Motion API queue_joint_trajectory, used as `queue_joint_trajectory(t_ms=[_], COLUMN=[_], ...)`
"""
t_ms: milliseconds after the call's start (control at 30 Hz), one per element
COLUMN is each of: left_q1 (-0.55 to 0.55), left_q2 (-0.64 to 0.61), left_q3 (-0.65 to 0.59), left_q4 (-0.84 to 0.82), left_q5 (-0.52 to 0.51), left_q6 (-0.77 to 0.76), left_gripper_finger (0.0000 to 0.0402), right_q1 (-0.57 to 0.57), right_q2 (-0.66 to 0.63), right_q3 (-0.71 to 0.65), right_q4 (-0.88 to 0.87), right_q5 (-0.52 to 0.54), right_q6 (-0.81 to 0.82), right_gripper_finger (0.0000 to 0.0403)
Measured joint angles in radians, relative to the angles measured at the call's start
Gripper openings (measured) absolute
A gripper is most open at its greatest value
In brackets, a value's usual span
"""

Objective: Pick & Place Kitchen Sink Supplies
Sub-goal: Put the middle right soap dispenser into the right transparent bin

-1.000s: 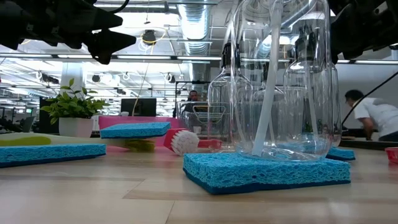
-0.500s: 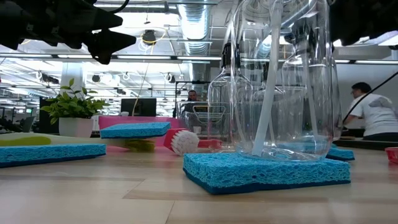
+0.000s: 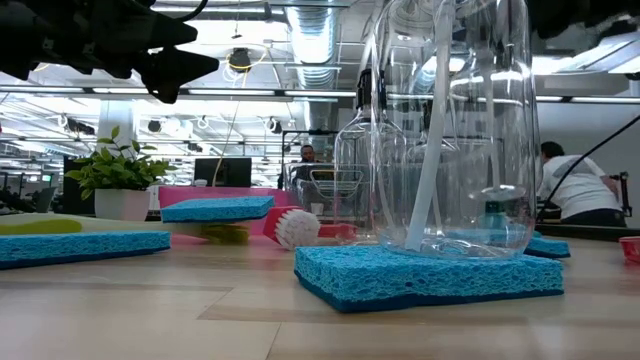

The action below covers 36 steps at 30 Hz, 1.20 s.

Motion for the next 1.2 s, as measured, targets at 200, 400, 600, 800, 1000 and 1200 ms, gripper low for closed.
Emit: queue_joint_trajectory(t_ms=[200,400,600,800,1000,1200], left_q1=[0.000,0.000,0.000,0.000,0.000,0.000], left_q2=[0.000,0.000,0.000,0.000,0.000,0.000], left_q3=[0.000,0.000,0.000,0.000,0.000,0.000], left_q4=[0.000,0.000,0.000,0.000,0.000,0.000], left_q5=[-0.002,-0.004,-0.004,-0.004,-0.004,-0.008], left_q6=[0.000,0.000,0.000,0.000,0.000,0.000], left_gripper_finger=[0.0248,0.0248,0.0248,0.0248,0.0248,0.0248], right_q1=[0.000,0.000,0.000,0.000,-0.003,-0.003], right_q2=[0.000,0.000,0.000,0.000,0.000,0.000], right_q3=[0.056,0.116,0.196,0.260,0.328,0.371], right_q4=[-0.042,-0.083,-0.174,-0.214,-0.269,-0.282], right_q5=[0.001,0.002,0.003,0.003,0.003,0.003], right_q6=[0.000,0.000,-0.001,-0.065,-0.106,-0.150], right_gripper_finger=[0.0146,0.0136,0.0127,0.0147,0.0125,0.0134])
